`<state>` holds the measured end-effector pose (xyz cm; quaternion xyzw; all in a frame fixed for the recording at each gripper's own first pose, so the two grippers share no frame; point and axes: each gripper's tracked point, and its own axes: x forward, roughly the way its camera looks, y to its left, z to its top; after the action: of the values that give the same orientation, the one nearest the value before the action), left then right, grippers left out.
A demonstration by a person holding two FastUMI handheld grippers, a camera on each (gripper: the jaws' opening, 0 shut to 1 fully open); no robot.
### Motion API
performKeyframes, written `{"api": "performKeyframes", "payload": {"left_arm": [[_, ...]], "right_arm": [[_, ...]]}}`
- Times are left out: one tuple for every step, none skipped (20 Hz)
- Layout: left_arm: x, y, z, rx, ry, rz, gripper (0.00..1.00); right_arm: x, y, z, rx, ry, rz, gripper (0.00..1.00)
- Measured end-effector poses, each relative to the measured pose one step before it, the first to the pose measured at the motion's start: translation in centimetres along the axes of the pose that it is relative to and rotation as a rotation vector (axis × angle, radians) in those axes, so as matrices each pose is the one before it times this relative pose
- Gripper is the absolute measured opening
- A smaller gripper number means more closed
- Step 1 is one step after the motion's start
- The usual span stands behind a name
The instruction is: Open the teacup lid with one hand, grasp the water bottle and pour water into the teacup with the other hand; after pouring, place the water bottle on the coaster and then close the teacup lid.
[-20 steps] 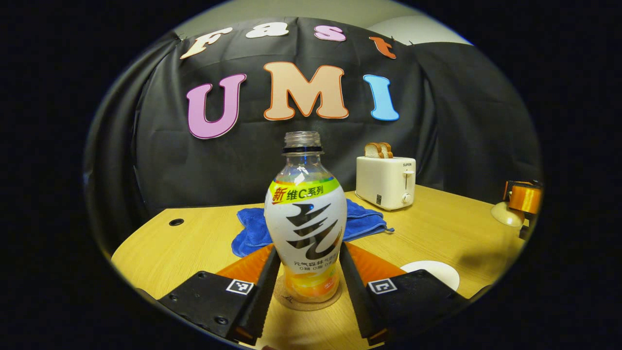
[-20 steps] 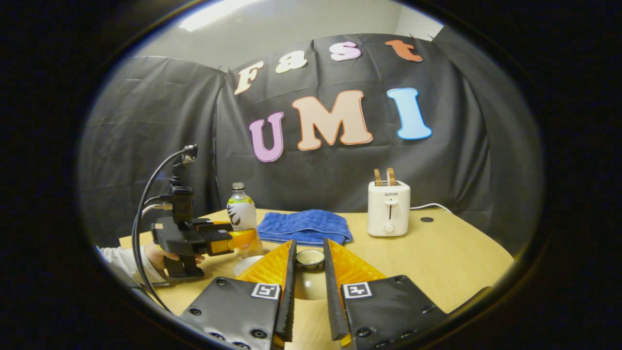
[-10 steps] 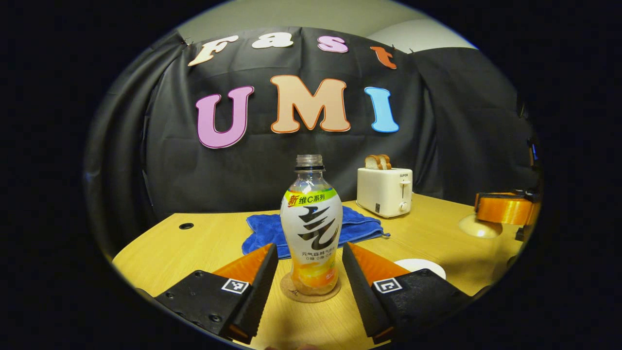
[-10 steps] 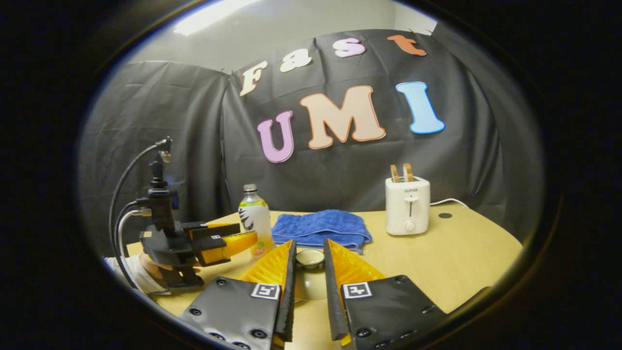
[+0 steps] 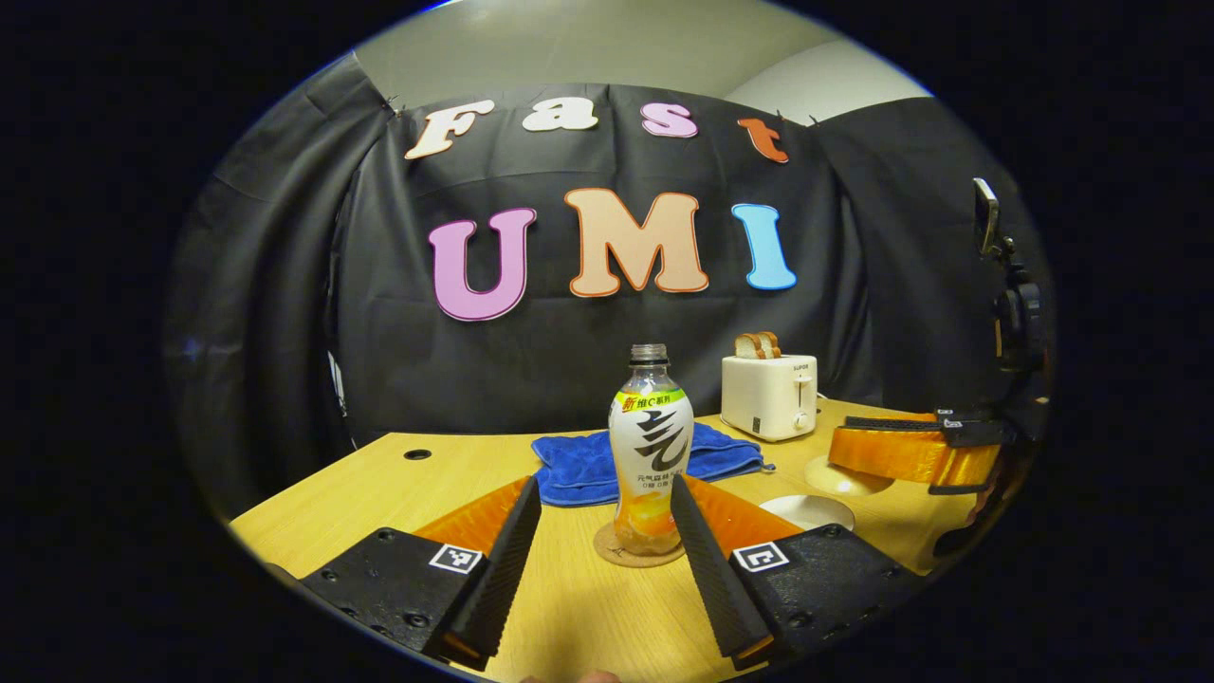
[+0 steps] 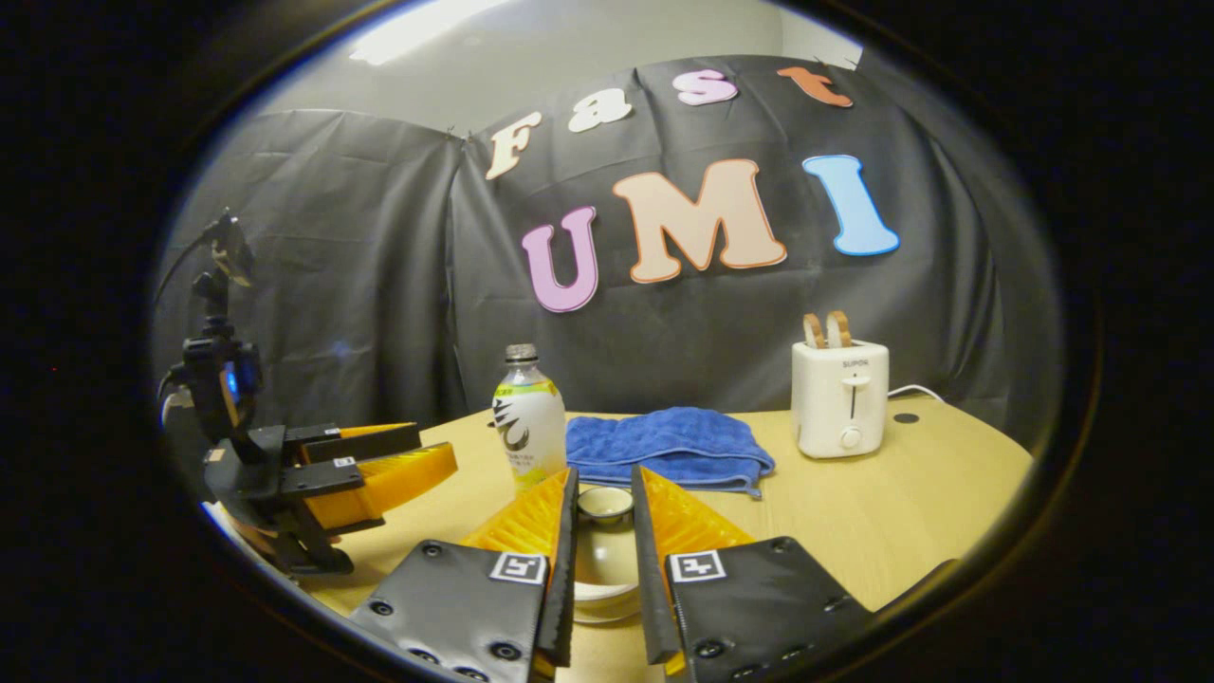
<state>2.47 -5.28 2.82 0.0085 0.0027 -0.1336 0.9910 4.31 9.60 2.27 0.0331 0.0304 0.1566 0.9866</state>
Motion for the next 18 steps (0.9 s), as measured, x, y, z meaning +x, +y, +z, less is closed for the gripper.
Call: {"api": "performKeyframes", "payload": {"left_arm": [[-0.656, 0.447, 0.181, -0.00684, -0.00699, 0.01496, 0.81], [-0.418, 0.379, 0.375, -0.0075, -0.01705, 0.0149, 0.81], [-0.389, 0.219, 0.265, -0.00394, -0.0148, 0.00934, 0.81], [-0.23, 0.209, 0.195, 0.00069, -0.01004, 0.0073, 0.81], [-0.257, 0.105, -0.138, 0.00342, -0.00279, 0.00455, 0.81], [-0.155, 0.042, 0.031, 0.00294, -0.0036, 0.00207, 0.81], [-0.112, 0.009, 0.006, 0.00043, -0.00068, -0.00165, 0.81], [-0.162, -0.006, 0.02, -0.00102, -0.00048, -0.00037, 0.81], [-0.158, 0.085, -0.017, -0.00091, -0.00136, -0.00002, 0.81], [-0.173, -0.021, 0.053, -0.0008, -0.00256, 0.00028, 0.81], [0.094, 0.039, -0.008, -0.00112, -0.00098, -0.00001, 0.81], [-0.071, 0.027, 0.022, 0.0002, -0.00094, -0.00075, 0.81], [-0.211, -0.022, -0.037, 0.00054, -0.00014, -0.00069, 0.81], [-0.044, -0.036, 0.114, 0.00004, -0.00267, -0.00275, 0.81], [0.022, -0.091, -0.025, -0.00016, -0.00246, -0.00071, 0.81], [-0.03, -0.026, 0.179, 0.0002, -0.00296, -0.00185, 0.81], [-0.074, -0.079, -0.005, -0.00031, -0.00154, -0.0028, 0.81], [0.007, -0.132, 0.063, -0.00085, -0.00214, -0.0027, 0.81]], "right_arm": [[0.27, 0.161, -0.407, -0.0062, 0.00585, -0.00674, 0.31], [0.291, 0.162, -0.418, -0.00467, 0.00777, -0.0059, 0.32], [0.278, 0.236, -0.471, -0.00118, 0.00998, -0.00224, 0.32], [0.254, 0.274, -0.451, -0.00001, 0.00895, 0.00034, 0.31], [0.179, 0.122, -0.445, -0.00293, 0.00827, -0.00373, 0.32], [0.182, 0.078, -0.377, -0.00604, 0.00786, -0.00324, 0.32], [0.175, 0.051, -0.365, -0.00605, 0.00729, -0.00435, 0.33], [0.186, 0.028, -0.289, -0.00653, 0.00511, -0.00453, 0.33], [0.19, 0.038, -0.261, -0.00426, 0.00444, -0.00484, 0.32], [0.09, 0.031, -0.173, -0.00372, 0.00362, -0.00298, 0.33], [0.028, 0.019, -0.208, -0.00325, 0.00251, -0.00225, 0.34], [0.022, -0.075, -0.126, -0.00396, 0.00247, -0.00383, 0.34], [0.038, 0.015, -0.096, -0.00437, 0.00287, -0.00316, 0.33], [0.081, -0.122, -0.034, -0.00324, 0.00138, -0.00581, 0.34], [-0.042, -0.019, -0.222, -0.0018, 0.00379, -0.00149, 0.32], [0.046, 0.055, -0.115, 0.00079, 0.00363, 0.00069, 0.33], [0.028, 0.048, 0.022, -0.00011, -0.00272, -0.00014, 0.33], [-0.013, -0.026, 0.04, -0.00241, 0.00033, -0.00069, 0.34]]}}
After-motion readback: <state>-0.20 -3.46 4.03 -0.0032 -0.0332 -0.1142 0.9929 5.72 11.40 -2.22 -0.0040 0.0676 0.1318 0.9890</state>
